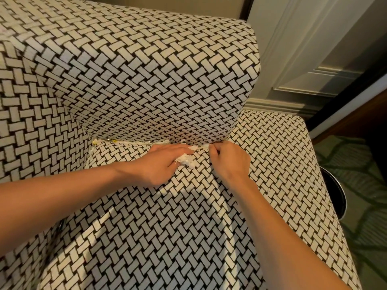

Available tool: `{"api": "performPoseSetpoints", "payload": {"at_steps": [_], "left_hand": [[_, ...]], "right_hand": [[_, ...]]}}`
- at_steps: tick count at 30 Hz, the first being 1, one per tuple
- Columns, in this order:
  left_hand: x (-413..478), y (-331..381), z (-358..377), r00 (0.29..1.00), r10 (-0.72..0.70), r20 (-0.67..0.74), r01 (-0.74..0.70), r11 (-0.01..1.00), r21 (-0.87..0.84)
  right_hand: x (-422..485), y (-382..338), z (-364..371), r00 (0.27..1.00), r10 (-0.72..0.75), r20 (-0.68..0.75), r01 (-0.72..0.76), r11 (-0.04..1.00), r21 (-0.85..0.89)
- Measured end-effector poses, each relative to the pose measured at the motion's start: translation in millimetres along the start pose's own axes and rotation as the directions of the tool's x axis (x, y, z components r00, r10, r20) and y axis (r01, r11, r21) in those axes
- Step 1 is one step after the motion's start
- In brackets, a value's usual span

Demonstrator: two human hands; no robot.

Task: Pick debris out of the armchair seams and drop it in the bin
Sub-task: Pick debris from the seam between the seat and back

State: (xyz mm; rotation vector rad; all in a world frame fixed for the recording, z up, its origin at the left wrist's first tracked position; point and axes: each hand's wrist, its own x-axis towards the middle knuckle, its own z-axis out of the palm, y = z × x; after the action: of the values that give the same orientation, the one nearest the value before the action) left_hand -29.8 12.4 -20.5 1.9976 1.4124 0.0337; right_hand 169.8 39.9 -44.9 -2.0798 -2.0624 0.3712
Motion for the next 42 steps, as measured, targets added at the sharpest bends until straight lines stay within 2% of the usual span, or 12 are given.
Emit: {"api": "performPoseSetpoints", "payload": {"at_steps": [5,9,12,17,20,21,24,27,32,35,38,42], "left_hand": [[-5,2,-2,1.000,0.028,0.006,-0.028,0.999,0.028],[-5,4,-3,1.000,0.020,0.017,-0.021,0.999,0.034],[-5,6,-3,1.000,0.026,0.011,-0.026,0.999,0.048],[-6,5,-4,1.000,0.031,0.000,-0.031,0.999,0.039],[-7,5,-4,0.999,0.034,0.002,-0.034,0.999,0.039],[-7,4,-4,0.999,0.032,0.002,-0.032,0.999,0.037],[-7,3,-4,1.000,0.027,0.015,-0.028,0.999,0.030],[-7,6,-5,1.000,0.014,0.014,-0.014,1.000,0.024],[-7,8,-6,1.000,0.019,0.002,-0.019,0.999,0.027],[-7,6,-5,0.999,0.030,-0.021,-0.030,0.999,0.020],[-2,1,-4,0.994,0.080,-0.075,-0.079,0.997,0.020],[2,-1,-5,0.986,0.092,-0.142,-0.095,0.995,-0.014]], "right_hand": [[-4,-24,-9,0.982,0.021,0.187,0.027,0.969,-0.247],[9,-36,-17,0.946,0.084,0.313,0.019,0.950,-0.312],[23,-31,-26,0.924,0.119,0.364,-0.055,0.982,-0.182],[33,-11,-35,0.861,0.093,0.500,-0.135,0.990,0.050],[32,6,-33,0.816,0.075,0.573,-0.325,0.880,0.347],[31,11,-31,0.826,0.058,0.560,-0.329,0.857,0.397],[30,20,-23,0.871,0.017,0.491,-0.244,0.882,0.403],[27,23,-23,0.884,-0.025,0.466,-0.208,0.873,0.441],[13,24,-29,0.896,-0.144,0.420,-0.150,0.792,0.592],[9,24,-28,0.898,-0.147,0.414,-0.173,0.748,0.640],[4,25,-27,0.907,-0.132,0.401,-0.172,0.753,0.636],[-7,25,-27,0.932,-0.154,0.327,-0.118,0.726,0.678]]}}
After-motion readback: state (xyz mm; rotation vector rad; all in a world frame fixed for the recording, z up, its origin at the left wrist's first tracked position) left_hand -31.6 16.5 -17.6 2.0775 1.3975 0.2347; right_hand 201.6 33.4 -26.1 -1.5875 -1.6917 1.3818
